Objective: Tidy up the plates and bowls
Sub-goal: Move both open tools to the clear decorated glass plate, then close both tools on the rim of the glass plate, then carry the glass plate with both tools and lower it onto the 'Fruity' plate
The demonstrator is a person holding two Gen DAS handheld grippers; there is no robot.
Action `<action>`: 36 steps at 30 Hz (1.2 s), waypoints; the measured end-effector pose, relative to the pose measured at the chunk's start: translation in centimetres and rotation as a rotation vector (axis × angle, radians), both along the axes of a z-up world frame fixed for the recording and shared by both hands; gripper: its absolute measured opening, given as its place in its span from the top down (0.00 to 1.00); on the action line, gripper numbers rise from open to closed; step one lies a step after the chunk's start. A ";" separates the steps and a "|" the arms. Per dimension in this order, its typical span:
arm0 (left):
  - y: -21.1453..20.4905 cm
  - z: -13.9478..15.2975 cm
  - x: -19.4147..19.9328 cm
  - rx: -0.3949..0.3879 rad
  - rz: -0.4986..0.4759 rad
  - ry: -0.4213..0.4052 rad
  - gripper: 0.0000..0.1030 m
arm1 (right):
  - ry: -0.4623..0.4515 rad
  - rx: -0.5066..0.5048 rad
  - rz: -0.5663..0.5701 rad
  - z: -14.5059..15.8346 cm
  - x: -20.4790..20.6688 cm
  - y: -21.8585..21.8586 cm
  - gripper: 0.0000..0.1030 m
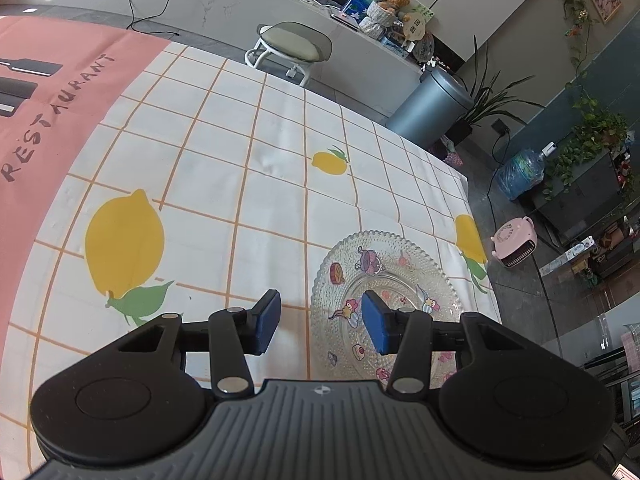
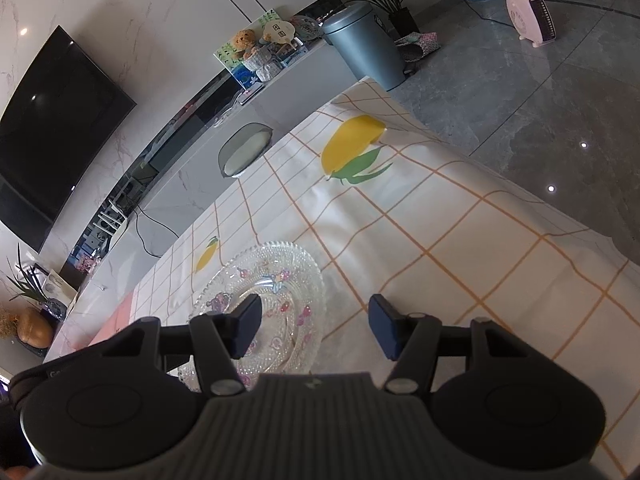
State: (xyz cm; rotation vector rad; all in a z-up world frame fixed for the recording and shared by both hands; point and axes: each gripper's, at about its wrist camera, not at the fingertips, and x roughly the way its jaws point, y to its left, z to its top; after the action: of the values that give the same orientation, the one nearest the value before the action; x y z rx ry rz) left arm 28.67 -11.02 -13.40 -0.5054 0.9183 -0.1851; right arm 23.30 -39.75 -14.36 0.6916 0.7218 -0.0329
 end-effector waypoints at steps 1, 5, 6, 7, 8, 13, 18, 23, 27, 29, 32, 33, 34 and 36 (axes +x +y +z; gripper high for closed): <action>-0.1 0.0 0.1 -0.002 0.000 0.001 0.49 | 0.000 -0.001 0.003 0.0 0.2 0.1 0.42; -0.5 -0.1 0.6 0.018 -0.010 0.006 0.70 | -0.001 -0.015 0.010 -0.1 0.7 0.7 0.50; -0.6 -0.2 0.7 0.010 -0.017 0.014 0.74 | 0.007 -0.011 0.022 -0.2 0.8 0.8 0.61; -0.6 -0.3 0.7 0.003 -0.017 0.017 0.78 | 0.010 0.002 0.027 -0.4 0.9 0.8 0.67; -0.6 -0.3 0.7 0.003 -0.015 0.015 0.82 | 0.012 0.013 0.022 -0.5 0.9 0.8 0.69; -0.8 -0.1 0.8 0.035 -0.019 0.018 0.87 | 0.036 -0.004 0.000 -0.5 1.1 0.8 0.84; -0.5 0.1 -0.1 0.054 -0.013 0.023 0.88 | 0.059 -0.003 0.008 -0.5 1.0 0.7 0.92; 0.0 1.0 -1.5 0.064 -0.003 0.013 0.88 | 0.068 0.000 0.015 -0.2 0.3 1.1 0.93; 0.1 2.0 -2.8 0.092 0.003 0.004 0.88 | 0.075 0.025 0.024 0.3 -0.6 1.3 0.94; 0.4 2.3 -3.5 0.089 0.005 0.000 0.88 | 0.083 0.025 0.023 0.4 -1.1 1.5 0.94; 0.8 2.5 -4.5 0.091 0.012 0.010 0.88 | 0.090 0.044 0.022 0.5 -2.0 1.7 0.94; 1.0 2.5 -4.9 0.089 0.016 0.015 0.88 | 0.089 0.046 0.025 0.6 -2.4 1.8 0.94; 1.2 2.6 -5.2 0.089 0.017 0.018 0.88 | 0.088 0.046 0.029 0.8 -2.8 2.0 0.94; 1.5 2.9 -6.1 0.090 0.021 0.014 0.88 | 0.090 0.041 0.036 1.1 -3.6 2.4 0.94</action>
State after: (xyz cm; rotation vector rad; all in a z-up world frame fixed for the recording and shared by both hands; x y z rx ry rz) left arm 22.61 -9.51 -10.53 -0.4331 0.9302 -0.1206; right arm 19.70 -37.35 -13.27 0.7202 0.8233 -0.0166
